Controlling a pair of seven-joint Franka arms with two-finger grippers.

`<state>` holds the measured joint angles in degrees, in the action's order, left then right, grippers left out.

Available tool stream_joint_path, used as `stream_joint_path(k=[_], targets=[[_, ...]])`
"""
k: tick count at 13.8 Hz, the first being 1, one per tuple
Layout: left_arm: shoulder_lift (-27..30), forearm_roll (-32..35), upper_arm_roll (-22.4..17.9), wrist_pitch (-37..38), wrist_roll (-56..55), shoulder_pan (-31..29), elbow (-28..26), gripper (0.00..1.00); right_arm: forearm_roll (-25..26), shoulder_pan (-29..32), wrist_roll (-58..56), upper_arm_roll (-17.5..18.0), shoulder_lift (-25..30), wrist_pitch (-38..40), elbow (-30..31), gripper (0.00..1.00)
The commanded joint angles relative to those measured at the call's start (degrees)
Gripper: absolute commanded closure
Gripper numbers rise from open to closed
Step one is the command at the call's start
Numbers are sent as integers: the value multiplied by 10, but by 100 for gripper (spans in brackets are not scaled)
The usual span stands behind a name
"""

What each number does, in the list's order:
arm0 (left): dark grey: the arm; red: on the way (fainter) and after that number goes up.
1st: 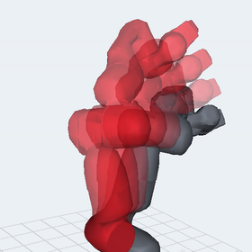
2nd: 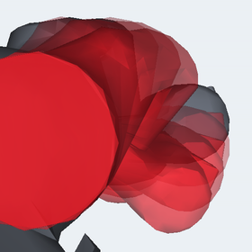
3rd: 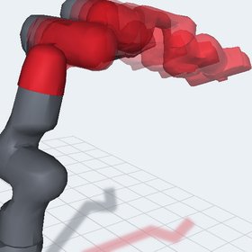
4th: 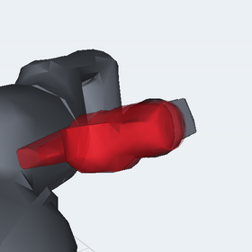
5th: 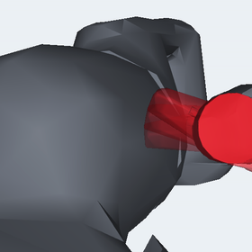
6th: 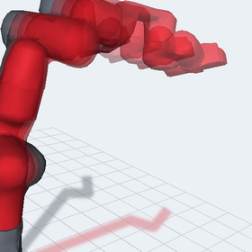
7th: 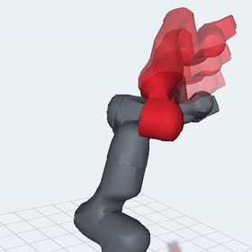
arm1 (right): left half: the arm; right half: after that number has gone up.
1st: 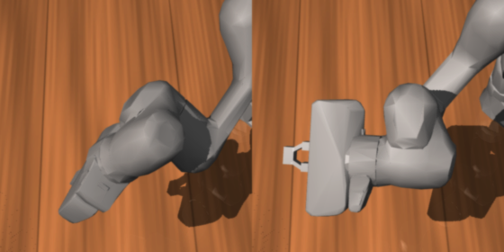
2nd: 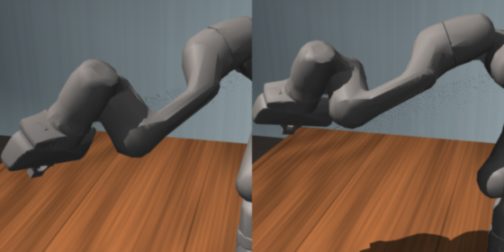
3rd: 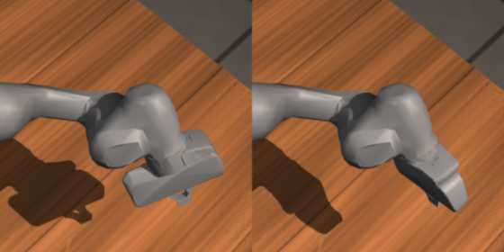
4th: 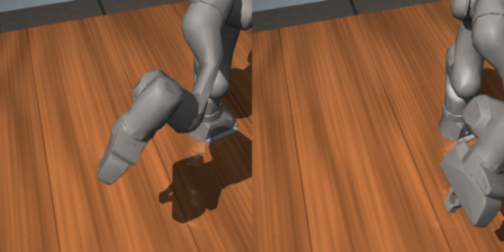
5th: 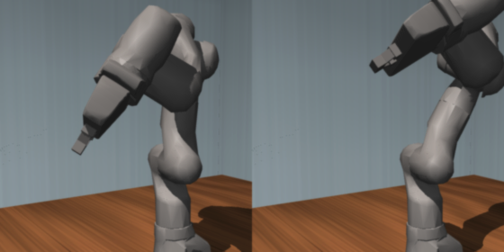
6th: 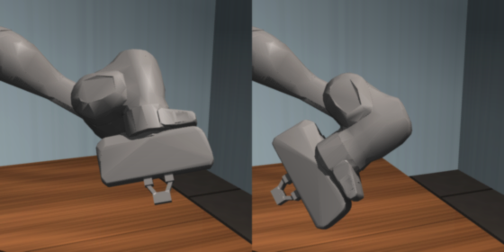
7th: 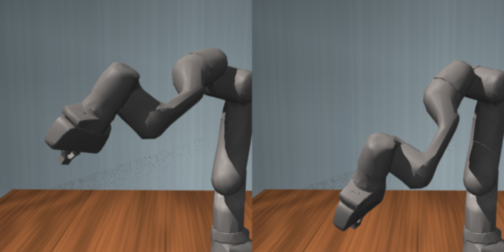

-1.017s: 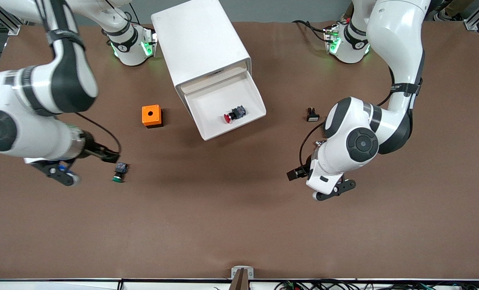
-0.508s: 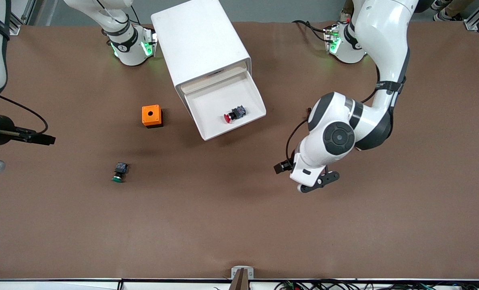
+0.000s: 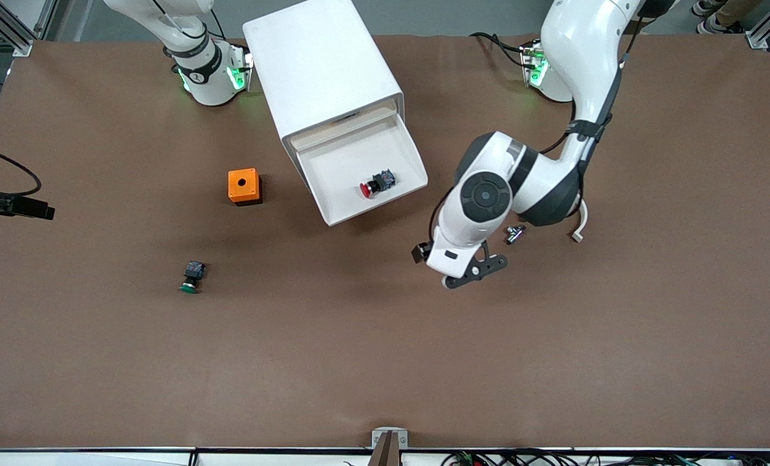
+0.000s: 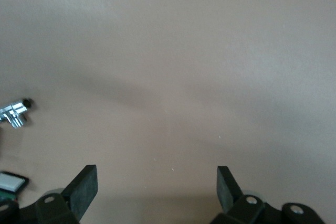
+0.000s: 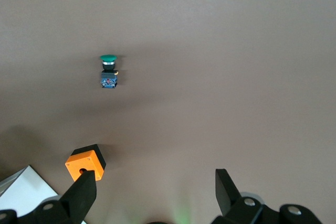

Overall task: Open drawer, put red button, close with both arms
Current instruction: 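Push the drawer shut with the left gripper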

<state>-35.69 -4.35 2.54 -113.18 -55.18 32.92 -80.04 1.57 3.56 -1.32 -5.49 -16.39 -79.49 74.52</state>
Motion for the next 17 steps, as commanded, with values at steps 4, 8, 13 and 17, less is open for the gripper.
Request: stream_joint_path(k=[4, 8, 13, 17], targets=[[5, 14, -3, -9, -62, 52, -14, 0, 15, 21, -35, 13, 22, 12, -2, 0], [-4, 14, -3, -9, -86, 85, -14, 0, 35, 14, -33, 14, 22, 13, -9, 0], [-14, 14, -3, -9, -109, 122, -14, 0, 49, 8, -31, 21, 22, 50, -65, 0], [-15, 7, -2, -9, -142, 153, -14, 0, -3, 8, -29, 19, 38, 47, -54, 0]])
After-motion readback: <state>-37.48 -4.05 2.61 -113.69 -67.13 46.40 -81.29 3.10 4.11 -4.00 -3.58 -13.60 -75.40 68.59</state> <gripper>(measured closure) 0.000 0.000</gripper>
